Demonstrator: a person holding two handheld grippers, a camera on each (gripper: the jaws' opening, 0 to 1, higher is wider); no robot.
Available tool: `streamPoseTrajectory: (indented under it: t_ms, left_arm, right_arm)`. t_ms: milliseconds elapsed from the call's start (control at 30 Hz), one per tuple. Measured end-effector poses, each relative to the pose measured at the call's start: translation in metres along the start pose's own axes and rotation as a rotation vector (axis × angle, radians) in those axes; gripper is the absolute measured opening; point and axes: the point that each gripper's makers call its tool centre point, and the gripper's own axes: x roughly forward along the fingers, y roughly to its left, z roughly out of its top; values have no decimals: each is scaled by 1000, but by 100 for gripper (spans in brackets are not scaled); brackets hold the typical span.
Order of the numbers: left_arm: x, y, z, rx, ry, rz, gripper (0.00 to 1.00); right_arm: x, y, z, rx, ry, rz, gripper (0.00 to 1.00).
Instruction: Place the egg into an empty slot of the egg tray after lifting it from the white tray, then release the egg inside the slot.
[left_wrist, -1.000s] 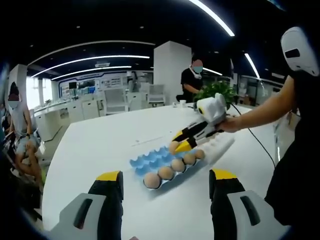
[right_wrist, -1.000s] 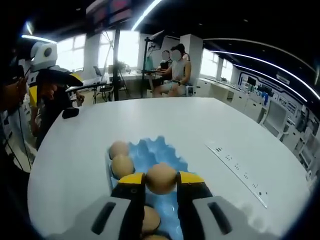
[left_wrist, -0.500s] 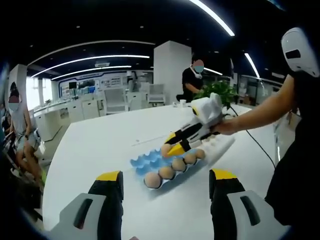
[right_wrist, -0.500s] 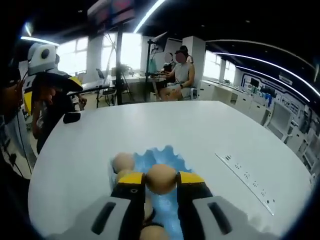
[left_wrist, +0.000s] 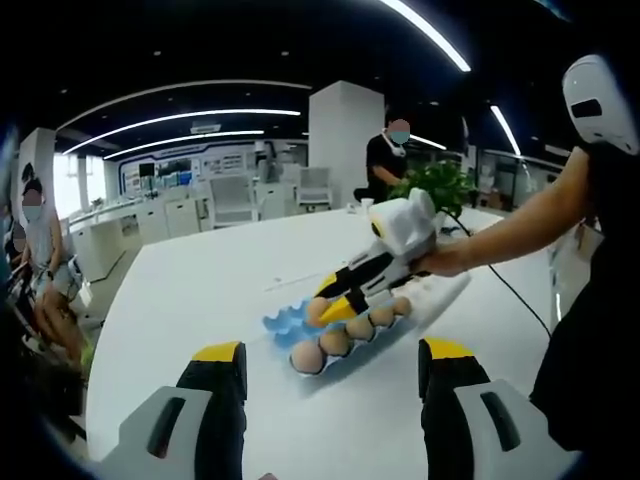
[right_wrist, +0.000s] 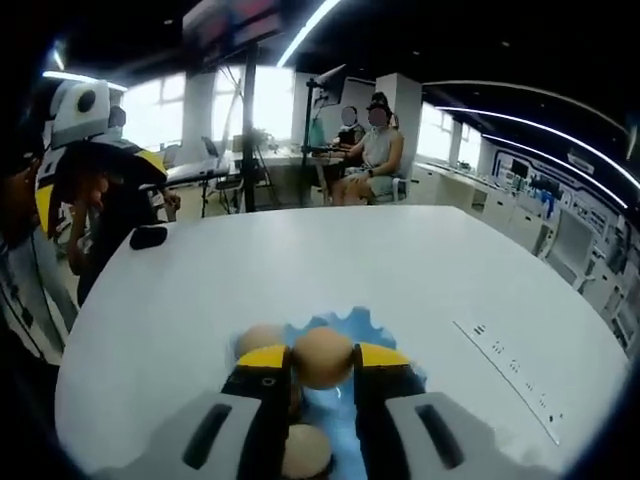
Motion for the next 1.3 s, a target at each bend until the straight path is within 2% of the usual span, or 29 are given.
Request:
streamPoseTrajectory:
  t_ms: [300,600,1133,1300]
  left_arm:
    - [1,4,-1,0,2,-7,70]
    - [0,11,-4,-5,6,-4,70]
    - [3,12,-4,-8,5,-8,70]
    - [4,13,-4,-7,7,-9,70]
  right_arm:
    - [19,5,8,4,-6,9,24]
    - [40,8,1,0,28,17,24]
    - [48,1,-6,62,53,24,24]
    - [51,0,-7,88,84,29,25]
